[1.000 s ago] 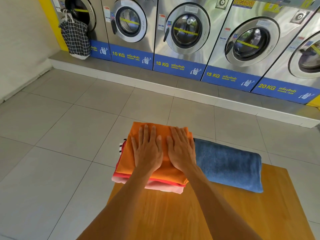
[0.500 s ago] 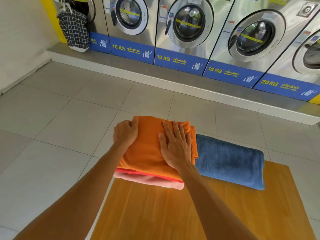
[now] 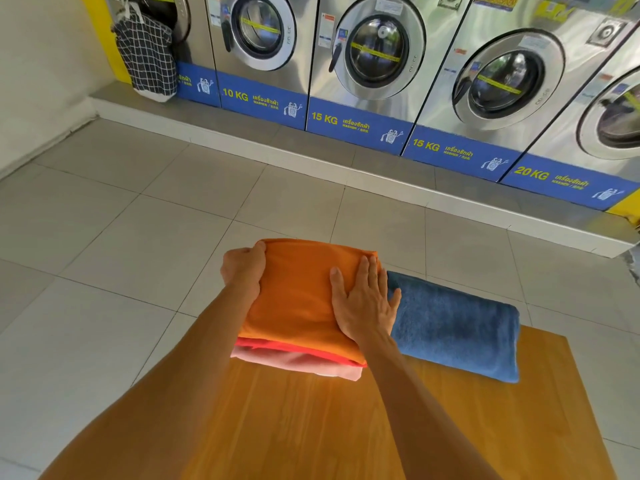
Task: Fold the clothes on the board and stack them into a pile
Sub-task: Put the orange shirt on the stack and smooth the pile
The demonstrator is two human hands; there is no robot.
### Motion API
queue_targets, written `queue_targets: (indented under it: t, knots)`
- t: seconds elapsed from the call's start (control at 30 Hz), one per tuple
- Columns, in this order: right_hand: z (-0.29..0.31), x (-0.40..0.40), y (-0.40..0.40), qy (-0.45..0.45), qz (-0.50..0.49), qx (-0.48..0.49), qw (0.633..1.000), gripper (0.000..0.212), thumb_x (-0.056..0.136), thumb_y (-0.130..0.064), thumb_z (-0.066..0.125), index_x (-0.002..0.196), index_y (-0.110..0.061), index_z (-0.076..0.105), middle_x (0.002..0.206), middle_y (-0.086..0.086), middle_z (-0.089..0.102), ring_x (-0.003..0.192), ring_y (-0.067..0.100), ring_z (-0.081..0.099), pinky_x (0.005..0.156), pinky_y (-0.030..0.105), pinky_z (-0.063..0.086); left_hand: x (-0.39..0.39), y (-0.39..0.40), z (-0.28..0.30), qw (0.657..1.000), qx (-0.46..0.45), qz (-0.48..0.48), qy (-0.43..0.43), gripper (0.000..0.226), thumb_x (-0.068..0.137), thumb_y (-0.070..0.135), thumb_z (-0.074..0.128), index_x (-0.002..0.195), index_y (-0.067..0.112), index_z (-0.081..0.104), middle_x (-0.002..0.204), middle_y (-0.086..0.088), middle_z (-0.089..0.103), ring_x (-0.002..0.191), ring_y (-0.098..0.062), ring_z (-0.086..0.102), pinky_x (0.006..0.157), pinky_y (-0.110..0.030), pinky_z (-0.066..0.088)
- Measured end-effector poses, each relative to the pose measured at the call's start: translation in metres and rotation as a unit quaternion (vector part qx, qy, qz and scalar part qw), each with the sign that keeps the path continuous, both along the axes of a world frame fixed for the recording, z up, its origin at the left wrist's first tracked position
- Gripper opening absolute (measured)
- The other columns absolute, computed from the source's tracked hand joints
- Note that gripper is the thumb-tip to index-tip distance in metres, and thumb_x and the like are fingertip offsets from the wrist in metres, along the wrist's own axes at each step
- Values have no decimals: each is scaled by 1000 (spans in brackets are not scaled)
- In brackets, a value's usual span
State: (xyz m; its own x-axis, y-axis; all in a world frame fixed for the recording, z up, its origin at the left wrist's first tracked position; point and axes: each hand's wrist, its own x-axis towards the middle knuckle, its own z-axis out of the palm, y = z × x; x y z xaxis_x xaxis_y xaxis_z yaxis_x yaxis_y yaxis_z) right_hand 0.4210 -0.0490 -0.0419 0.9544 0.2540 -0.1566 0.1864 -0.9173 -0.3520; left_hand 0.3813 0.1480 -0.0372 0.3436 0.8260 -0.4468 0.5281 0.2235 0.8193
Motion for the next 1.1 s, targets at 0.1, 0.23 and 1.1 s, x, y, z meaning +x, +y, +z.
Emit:
queue_targets:
  t: [0.1, 0.23, 1.1]
  knots:
    - [2, -1, 3, 3, -3, -13, 1000, 88, 91, -74, 3, 160, -20, -4, 169, -4, -7, 155, 17, -10, 122, 55, -10, 2, -14, 11, 962, 265, -44, 38, 24, 94, 23, 51, 115, 18, 62, 112, -4, 66, 104, -24, 59, 92, -42, 45]
    - [5, 0, 10, -26, 10, -48, 998, 78, 97, -64, 2, 160, -19, 0, 169, 1, -7, 154, 20, -15, 120, 57, -15, -6, -61, 14, 818, 495, -290, -47, 41, 99, 33, 33, 135, 22, 49, 143, -2, 51, 137, -20, 41, 112, -47, 30]
    - [-1, -28, 15, -85, 117, 46, 988, 64, 98, -65, 9, 158, -43, 4, 168, -9, -4, 155, 16, -7, 125, 48, -4, 17, 1, 3, 966, 188, -173, 38, 53, 96, 58, 38, 76, 12, 54, 69, -2, 55, 61, -16, 54, 57, -29, 43]
